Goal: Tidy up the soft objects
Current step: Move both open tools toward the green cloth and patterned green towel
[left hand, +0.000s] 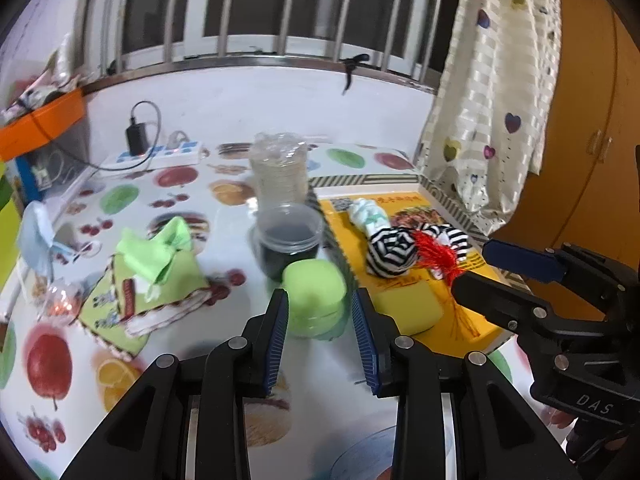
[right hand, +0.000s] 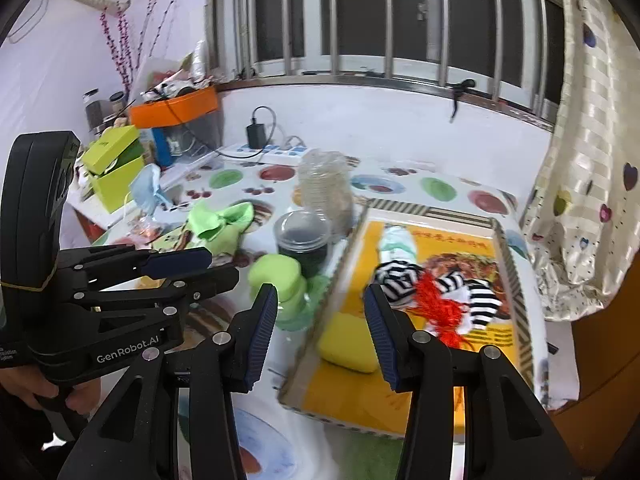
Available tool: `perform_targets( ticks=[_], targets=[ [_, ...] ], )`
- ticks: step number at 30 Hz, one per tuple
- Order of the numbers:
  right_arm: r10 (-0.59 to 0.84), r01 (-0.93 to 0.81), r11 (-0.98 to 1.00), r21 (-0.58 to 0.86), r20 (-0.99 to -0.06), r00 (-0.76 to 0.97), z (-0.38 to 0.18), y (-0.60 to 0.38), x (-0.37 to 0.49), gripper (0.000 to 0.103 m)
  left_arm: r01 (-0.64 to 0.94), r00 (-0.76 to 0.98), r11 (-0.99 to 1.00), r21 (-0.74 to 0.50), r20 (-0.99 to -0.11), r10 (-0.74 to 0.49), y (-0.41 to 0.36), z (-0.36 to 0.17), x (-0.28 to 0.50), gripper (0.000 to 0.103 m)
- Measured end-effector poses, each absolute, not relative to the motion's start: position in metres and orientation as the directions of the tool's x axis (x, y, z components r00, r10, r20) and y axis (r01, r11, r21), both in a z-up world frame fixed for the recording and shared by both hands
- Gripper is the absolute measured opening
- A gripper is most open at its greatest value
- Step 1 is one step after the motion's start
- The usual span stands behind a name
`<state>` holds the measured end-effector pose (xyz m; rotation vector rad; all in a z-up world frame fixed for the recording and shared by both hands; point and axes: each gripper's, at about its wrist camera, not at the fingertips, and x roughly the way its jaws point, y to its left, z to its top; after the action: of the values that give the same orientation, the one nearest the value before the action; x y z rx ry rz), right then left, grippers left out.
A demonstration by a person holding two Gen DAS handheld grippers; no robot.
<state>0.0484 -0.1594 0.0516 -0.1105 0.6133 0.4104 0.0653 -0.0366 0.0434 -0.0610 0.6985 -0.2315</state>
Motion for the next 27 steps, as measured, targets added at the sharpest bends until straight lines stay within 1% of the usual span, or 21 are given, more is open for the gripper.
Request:
perform_targets(
  ticks=[10,20,27],
  targets=[
    [0.437,-0.532,0.846,0.028,-0.608,0.663,0.04,-0.117,0.048,0.047,0.101,0.74,0.983,-0.153,-0.649,-0.177,-0.003,0.035,0.052,0.031],
    [0.462,-0.578,0.816,0.02,-0.621,0.632,0.036,-0.089,0.052,0.047,0.013,0.745,0.987,-0.158,-0.657,-0.115,0.027,0.029,0.048,0.031],
    [0.486,-0.608,0.793,0.024,-0.626,0.61,0.035,-0.071,0.058,0.046,-0.026,0.748,0.99,-0.137,-0.66,-0.072,0.039,0.029,0.046,0.031]
  ],
)
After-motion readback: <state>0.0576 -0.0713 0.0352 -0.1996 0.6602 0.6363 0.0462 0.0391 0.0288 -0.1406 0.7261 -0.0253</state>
